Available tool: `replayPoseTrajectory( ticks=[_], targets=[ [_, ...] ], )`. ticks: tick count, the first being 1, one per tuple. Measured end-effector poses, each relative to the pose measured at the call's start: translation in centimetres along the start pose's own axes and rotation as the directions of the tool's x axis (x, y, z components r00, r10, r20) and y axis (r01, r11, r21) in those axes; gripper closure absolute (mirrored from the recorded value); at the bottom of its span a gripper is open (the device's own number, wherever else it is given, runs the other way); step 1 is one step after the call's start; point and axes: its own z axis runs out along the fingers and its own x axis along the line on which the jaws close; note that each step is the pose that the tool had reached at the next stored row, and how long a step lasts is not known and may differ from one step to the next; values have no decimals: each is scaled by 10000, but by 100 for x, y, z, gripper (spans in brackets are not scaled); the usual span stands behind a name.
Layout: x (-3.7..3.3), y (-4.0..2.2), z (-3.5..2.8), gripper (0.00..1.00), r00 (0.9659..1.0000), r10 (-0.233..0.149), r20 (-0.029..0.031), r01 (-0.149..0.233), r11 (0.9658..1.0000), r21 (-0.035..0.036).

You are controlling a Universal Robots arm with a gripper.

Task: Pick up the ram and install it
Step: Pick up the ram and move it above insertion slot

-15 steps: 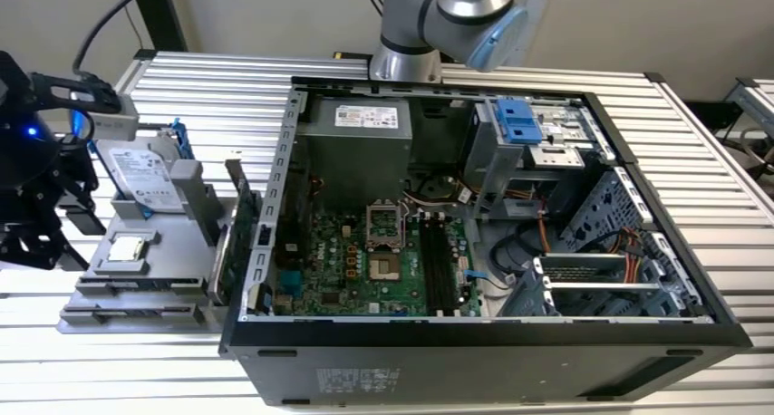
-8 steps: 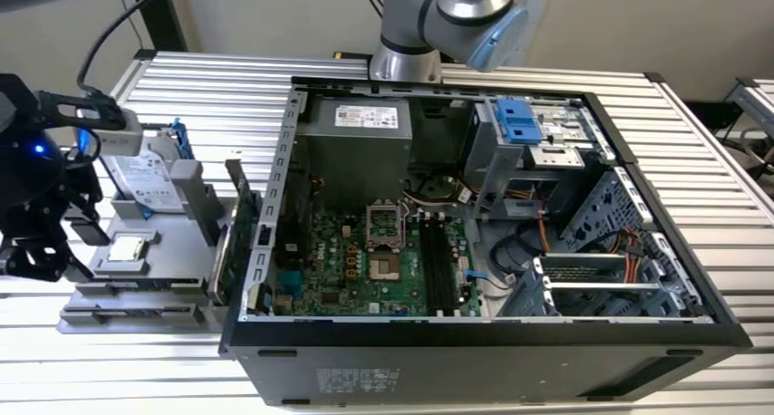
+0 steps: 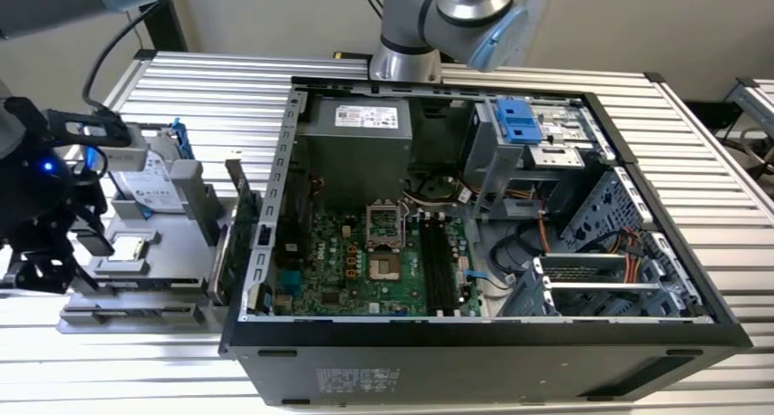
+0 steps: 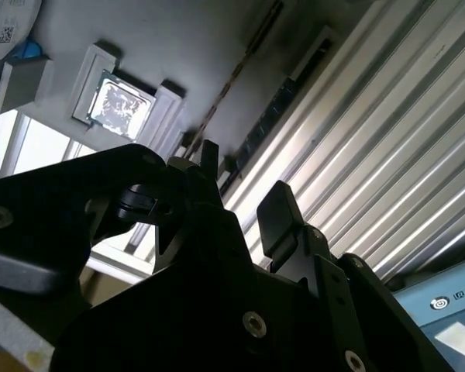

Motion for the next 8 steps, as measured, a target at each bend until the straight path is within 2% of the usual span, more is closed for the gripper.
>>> replayPoseTrajectory(
  ticks=[8],
  targets=[
    [18, 0, 143, 0, 10000, -1, 0, 1, 10000, 0]
  ],
)
